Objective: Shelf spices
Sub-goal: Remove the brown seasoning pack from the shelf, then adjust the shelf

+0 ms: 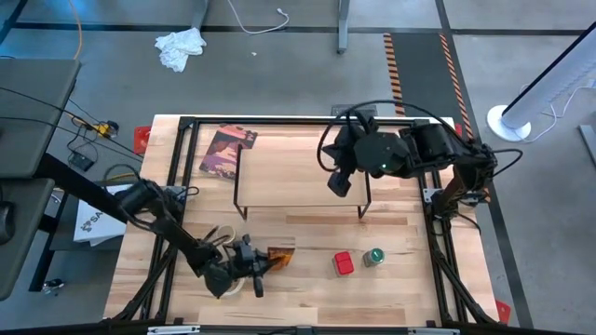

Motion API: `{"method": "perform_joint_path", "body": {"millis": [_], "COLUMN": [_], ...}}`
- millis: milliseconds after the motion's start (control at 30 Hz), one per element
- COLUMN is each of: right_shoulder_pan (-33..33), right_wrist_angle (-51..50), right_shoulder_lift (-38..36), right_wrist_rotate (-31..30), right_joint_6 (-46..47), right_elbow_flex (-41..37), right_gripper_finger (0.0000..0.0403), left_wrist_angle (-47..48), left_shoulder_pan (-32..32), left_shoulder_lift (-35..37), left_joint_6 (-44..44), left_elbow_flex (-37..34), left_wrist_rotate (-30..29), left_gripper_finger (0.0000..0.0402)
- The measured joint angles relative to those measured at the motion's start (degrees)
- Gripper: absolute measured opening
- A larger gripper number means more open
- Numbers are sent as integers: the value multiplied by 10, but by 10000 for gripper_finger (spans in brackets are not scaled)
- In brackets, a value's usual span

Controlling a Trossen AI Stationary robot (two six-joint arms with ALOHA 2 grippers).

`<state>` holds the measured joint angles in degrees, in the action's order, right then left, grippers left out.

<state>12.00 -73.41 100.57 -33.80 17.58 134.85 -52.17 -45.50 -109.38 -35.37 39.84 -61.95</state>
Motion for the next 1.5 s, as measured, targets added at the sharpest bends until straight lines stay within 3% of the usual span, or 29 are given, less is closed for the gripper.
{"method": "perform_joint_path", "body": {"millis": [233, 533, 800, 1033, 1300, 1400, 1500], "right_shoulder_pan": [19, 27, 27, 27, 28, 23, 16], "right_wrist_angle": [-10, -11, -11, -15, -14, -13, -14], "right_shoulder_lift": [3, 4, 4, 4, 4, 3, 3], "right_wrist_rotate": [0, 0, 0, 0, 0, 0, 1], "right_joint_6": [1, 4, 4, 4, 4, 18, 44], "right_elbow_flex": [0, 0, 0, 0, 0, 0, 0], "right_gripper_finger": [0, 0, 0, 0, 0, 0, 1], "left_wrist_angle": [-15, -18, -12, -11, -37, 3, 98], "left_shoulder_pan": [9, 9, 8, 12, 12, 28, 53], "left_shoulder_lift": [-54, -52, -52, -50, 88, 166, 250], "left_joint_6": [52, 178, 162, 167, 336, 385, 361], "left_elbow_flex": [29, 68, 72, 71, 96, 100, 100], "left_wrist_rotate": [27, 36, 45, 43, 39, 12, 6], "left_gripper_finger": [53, 132, 193, 214, 214, 214, 214]}}
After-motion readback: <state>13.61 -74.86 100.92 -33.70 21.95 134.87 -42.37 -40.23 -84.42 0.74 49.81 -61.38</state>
